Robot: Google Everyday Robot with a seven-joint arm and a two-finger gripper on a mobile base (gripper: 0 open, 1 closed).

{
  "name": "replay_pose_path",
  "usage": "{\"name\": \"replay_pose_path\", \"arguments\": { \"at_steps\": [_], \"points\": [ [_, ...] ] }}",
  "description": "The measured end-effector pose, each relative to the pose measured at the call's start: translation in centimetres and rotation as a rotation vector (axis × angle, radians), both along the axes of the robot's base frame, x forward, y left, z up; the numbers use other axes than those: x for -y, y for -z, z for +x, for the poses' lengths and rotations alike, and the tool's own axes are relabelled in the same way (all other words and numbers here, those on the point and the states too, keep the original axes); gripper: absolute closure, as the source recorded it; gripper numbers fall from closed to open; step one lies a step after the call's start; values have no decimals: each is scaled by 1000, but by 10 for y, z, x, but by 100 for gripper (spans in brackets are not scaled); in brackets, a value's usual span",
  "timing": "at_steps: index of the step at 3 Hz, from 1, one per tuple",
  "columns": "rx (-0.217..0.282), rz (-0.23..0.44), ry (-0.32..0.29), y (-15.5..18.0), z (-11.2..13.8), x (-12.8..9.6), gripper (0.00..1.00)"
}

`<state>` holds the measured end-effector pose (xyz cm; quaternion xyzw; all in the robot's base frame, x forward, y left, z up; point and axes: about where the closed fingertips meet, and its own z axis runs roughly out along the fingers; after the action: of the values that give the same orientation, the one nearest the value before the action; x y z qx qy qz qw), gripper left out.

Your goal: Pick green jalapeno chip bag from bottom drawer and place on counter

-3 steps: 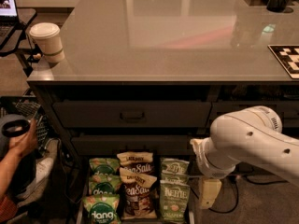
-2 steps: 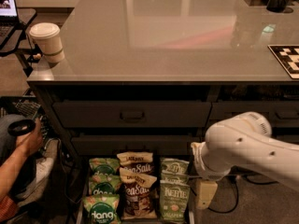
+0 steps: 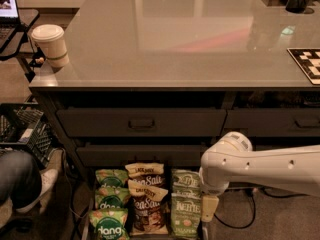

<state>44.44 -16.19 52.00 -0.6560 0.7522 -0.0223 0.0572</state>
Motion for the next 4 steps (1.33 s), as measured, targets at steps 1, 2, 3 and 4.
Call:
{"name": "replay_pose_path", "arguments": {
  "at_steps": [1, 2, 3, 4],
  "points": [
    [-7, 0, 36, 4, -1, 1, 0],
    [-7, 0, 36, 4, -1, 1, 0],
    [-12, -15, 41, 33, -6, 20, 0],
    [-21, -37, 38, 80, -6, 48, 0]
  ]
}}
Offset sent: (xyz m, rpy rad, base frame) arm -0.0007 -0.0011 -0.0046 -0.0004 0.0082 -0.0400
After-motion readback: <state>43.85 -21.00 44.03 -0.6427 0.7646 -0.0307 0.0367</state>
